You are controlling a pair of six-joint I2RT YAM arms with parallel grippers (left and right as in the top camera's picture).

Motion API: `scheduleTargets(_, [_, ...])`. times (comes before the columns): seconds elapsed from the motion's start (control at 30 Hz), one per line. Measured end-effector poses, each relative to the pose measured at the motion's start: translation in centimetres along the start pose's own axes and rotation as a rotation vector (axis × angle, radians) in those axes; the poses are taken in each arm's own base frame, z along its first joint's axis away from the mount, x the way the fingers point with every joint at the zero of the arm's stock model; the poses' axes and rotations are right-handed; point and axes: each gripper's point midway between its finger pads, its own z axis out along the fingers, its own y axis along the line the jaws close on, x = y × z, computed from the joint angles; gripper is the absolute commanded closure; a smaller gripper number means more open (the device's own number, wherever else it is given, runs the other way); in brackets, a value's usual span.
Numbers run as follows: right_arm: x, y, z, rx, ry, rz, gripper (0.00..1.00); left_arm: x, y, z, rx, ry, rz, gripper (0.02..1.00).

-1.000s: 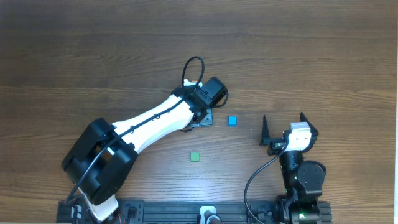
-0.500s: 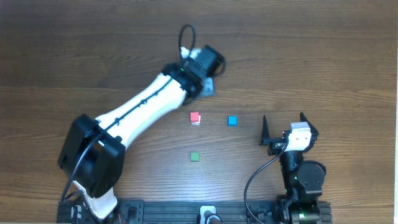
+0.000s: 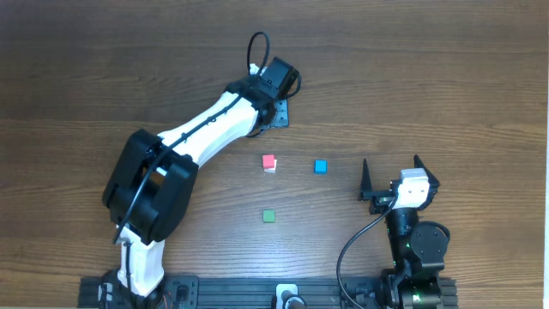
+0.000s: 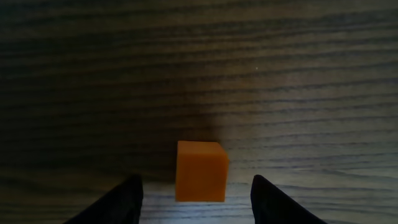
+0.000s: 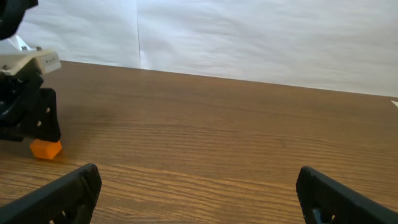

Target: Stack Cubes

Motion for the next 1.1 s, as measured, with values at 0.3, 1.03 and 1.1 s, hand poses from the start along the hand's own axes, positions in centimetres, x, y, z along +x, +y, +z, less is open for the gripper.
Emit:
scheduleTargets(0.3, [0.0, 0.0, 0.0, 0.0, 0.0, 0.0, 0.009, 0.5, 0.0, 1.4, -0.003, 0.015, 0.013, 0.557])
scheduleTargets(1.03, [0.0, 0.0, 0.0, 0.0, 0.0, 0.0, 0.009, 1.0, 0.2, 2.3, -0.014, 0.034, 0.016, 0.724])
scheduleTargets(1.1, [0.0, 0.0, 0.0, 0.0, 0.0, 0.0, 0.007, 1.0, 0.2, 2.3, -0.014, 0.034, 0.016, 0.759])
